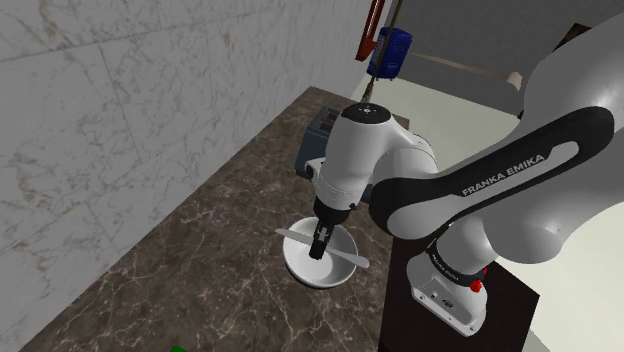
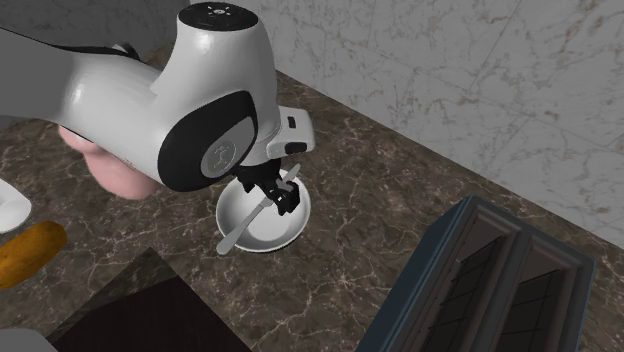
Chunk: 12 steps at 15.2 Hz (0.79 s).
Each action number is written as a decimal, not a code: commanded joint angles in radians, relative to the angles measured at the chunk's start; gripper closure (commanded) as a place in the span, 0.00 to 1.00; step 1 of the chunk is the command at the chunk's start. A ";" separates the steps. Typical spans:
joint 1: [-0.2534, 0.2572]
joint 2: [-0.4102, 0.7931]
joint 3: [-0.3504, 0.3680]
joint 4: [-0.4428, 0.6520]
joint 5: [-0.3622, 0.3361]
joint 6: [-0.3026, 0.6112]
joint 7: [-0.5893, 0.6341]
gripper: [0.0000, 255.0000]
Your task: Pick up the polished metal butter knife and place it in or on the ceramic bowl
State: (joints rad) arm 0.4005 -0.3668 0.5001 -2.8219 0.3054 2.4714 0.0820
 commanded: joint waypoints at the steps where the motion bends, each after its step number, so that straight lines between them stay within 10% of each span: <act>1: 0.000 0.000 0.000 0.000 0.000 0.000 0.000 0.00; 12: 0.014 -0.132 -0.042 0.051 0.000 -0.181 -0.012 0.00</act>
State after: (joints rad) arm 0.4147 -0.4981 0.4587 -2.7711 0.3054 2.2912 0.0710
